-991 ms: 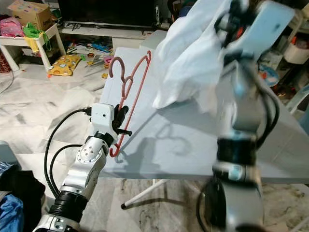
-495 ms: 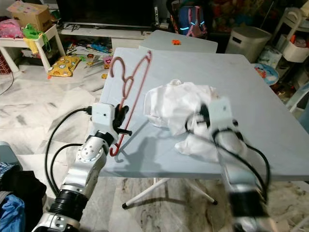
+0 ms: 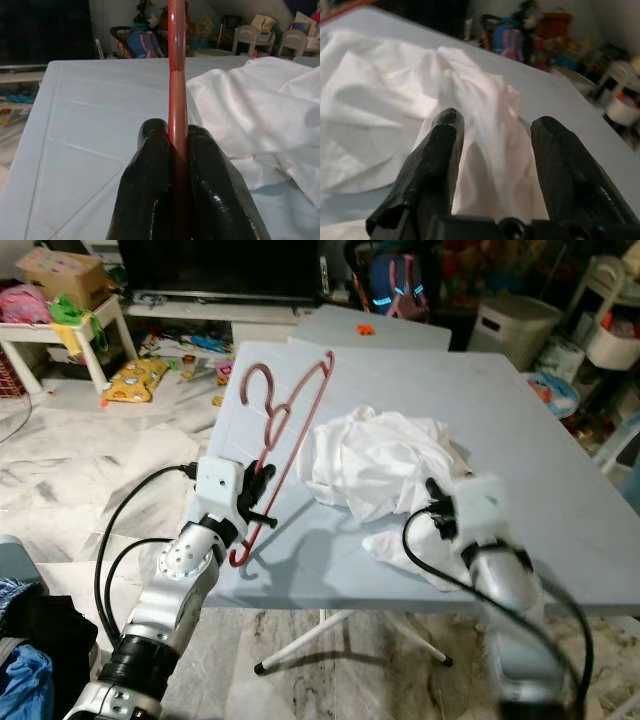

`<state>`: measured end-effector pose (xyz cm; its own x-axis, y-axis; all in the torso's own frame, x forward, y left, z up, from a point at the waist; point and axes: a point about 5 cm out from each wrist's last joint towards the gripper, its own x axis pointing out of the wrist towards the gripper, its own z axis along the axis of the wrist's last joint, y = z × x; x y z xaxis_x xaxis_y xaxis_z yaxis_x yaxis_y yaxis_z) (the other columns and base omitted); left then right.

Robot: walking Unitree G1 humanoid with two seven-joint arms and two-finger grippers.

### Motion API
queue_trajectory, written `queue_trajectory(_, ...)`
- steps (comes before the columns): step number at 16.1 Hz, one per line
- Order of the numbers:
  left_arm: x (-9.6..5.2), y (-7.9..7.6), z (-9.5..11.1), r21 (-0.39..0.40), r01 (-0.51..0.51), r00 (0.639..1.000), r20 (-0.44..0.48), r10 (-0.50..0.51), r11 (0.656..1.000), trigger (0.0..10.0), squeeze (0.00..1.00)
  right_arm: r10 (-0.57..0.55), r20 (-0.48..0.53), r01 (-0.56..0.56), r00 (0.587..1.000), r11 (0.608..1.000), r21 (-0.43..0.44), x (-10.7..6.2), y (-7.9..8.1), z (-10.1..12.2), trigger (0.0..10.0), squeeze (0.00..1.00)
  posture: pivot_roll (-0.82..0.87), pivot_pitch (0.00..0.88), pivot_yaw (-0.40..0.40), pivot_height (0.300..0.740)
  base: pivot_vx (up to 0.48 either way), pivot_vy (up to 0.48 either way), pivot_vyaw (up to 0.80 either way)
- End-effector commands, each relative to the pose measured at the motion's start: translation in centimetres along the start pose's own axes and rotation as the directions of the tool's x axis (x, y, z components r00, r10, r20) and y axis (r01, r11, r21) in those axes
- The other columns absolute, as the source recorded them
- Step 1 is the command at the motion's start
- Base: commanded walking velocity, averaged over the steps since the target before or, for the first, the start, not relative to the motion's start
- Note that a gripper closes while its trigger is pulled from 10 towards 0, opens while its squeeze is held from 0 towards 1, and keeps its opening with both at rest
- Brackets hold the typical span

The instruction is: Hang hanger

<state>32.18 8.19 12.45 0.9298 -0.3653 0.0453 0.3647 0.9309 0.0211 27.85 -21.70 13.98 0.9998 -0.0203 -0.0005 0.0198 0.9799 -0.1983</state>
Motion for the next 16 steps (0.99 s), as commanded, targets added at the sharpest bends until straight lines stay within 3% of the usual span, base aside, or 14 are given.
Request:
queue_trajectory(1, -0.6, 0.1, -0.9, 0.007, 0.004, 0.999, -0.049, -0.004, 1.0, 10.0, 0.0, -0.089, 0.017, 0.089, 0.996, 0.995, 0.043, -0.5, -0.9, 0.5, 10.0, 1.0, 0.05, 0.0, -0.05, 0.74, 0.0, 0.0, 0.0)
queue_trajectory(3, -0.7, -0.3, 0.5, 0.008, 0.073, 0.997, -0.02, -0.073, 0.997, 10.0, 0.0, -0.197, 0.009, 0.195, 0.98, 0.975, 0.102, -1.9, -1.0, 0.0, 10.0, 1.0, 0.04, 0.0, -0.03, 0.74, 0.0, 0.0, 0.0)
queue_trajectory(5, 0.0, -0.8, 2.3, 0.02, 0.12, 0.992, 0.027, -0.121, 0.993, 10.0, 0.0, -0.249, -0.001, 0.249, 0.968, 0.966, 0.069, -3.0, -0.9, -0.4, 10.0, 1.0, 0.03, 0.0, -0.017, 0.74, 0.0, 0.0, 0.0)
queue_trajectory(6, 0.2, -1.1, 2.8, 0.075, 0.147, 0.986, 0.063, -0.152, 0.986, 10.0, 0.0, -0.257, -0.015, 0.257, 0.966, 0.96, 0.114, -3.3, -0.5, -0.6, 10.0, 1.0, 0.02, 0.0, -0.009, 0.74, 0.0, 0.0, 0.0)
queue_trajectory(9, -0.4, -1.0, 2.7, 0.102, 0.126, 0.991, 0.029, -0.13, 0.987, 10.0, 0.0, -0.194, -0.021, 0.195, 0.981, 0.972, 0.132, -3.7, 1.7, -0.4, 10.0, 1.0, 0.03, 0.0, -0.01, 0.74, 0.0, 0.0, 0.0)
queue_trajectory(16, -0.5, -0.6, 2.2, 0.129, 0.097, 0.995, -0.004, -0.097, 0.987, 10.0, 0.0, -0.202, -0.032, 0.204, 0.979, 0.968, 0.149, -3.2, 2.8, -0.1, 10.0, 1.0, 0.03, 0.0, -0.02, 0.74, 0.0, 0.0, 0.0)
